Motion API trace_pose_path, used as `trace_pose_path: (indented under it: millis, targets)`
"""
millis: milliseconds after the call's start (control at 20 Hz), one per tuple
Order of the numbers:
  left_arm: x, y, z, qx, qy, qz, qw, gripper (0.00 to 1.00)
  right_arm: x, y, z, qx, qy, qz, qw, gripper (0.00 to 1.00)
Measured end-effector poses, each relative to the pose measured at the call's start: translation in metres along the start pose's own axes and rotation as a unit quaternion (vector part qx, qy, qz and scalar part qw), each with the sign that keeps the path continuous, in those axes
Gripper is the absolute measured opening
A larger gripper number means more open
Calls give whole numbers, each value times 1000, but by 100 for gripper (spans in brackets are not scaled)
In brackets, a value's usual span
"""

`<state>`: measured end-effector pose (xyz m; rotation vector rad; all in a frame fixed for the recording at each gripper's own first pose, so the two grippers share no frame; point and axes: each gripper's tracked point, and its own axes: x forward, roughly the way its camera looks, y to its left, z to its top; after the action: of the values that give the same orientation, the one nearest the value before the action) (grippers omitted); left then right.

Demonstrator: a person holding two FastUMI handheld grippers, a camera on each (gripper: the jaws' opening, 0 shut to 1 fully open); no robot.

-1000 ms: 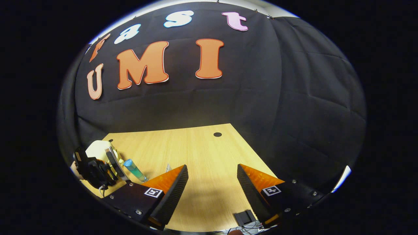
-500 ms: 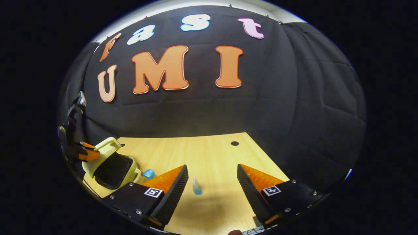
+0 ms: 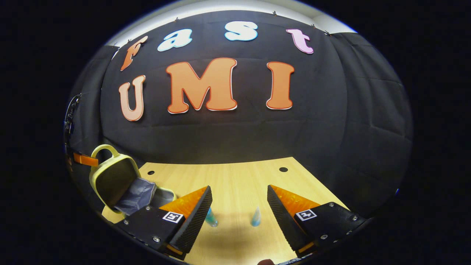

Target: First open the suitcase, pack the skin care products into it, and then close the suitcase.

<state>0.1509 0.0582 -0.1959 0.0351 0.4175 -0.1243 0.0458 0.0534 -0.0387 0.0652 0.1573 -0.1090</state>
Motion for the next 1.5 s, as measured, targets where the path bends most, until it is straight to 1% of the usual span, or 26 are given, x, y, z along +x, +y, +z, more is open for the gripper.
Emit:
trace_pose_path:
  millis: [150, 300, 400, 500, 650, 700, 800, 900, 950, 1050, 1150, 1200, 1250, 1300, 1350, 1450, 1500]
  targets:
    - [-1, 24, -3, -18, -7, 16, 1000, 6, -1, 27, 4, -5, -2, 2, 1000, 95]
    - [-4, 48, -6, -25, -10, 34, 999, 6, -3, 52, 1, 4, 8, 9, 1000, 95]
    - [-3, 57, -10, -37, -5, 43, 998, 7, -4, 63, 1, -2, 12, 6, 1000, 95]
    - [-2, 66, -16, -42, -3, 50, 998, 6, -4, 69, 3, -22, 8, -2, 1000, 95]
    - [3, 81, -33, -61, 8, 60, 996, 7, -6, 81, 5, -29, 3, 2, 1000, 95]
    - [7, 86, -41, -78, 16, 63, 995, 6, -5, 85, 2, -25, 7, 5, 1000, 95]
    - [9, 81, -50, -140, 15, 52, 989, 6, -4, 86, -4, -22, 19, 4, 1000, 95]
    - [15, 75, -57, -200, 15, 43, 979, 7, -4, 85, -6, -30, 28, -2, 999, 95]
    - [18, 72, -62, -221, 25, 43, 974, 6, -5, 85, -7, -33, 31, -3, 999, 95]
    - [24, 72, -79, -238, 54, 55, 968, 7, -6, 85, -8, -38, 36, -5, 999, 95]
    - [23, 73, -89, -231, 72, 67, 968, 6, -8, 84, -8, -40, 37, -6, 999, 95]
    - [21, 75, -90, -221, 74, 74, 970, 10, -8, 83, -10, -40, 38, -7, 998, 95]
    - [14, 77, -83, -215, 68, 83, 971, 23, -9, 81, -11, -40, 37, -10, 998, 95]
    - [12, 81, -81, -206, 71, 97, 971, 29, -9, 77, -13, -39, 38, -13, 998, 95]
    - [4, 92, -84, -187, 81, 125, 971, 48, -10, 74, -15, -38, 39, -15, 998, 95]
    - [-10, 106, -67, -144, 74, 168, 972, 78, -9, 64, -16, -37, 37, -20, 998, 95]
    - [-19, 106, -49, -123, 58, 185, 973, 93, -8, 59, -16, -37, 35, -22, 998, 95]
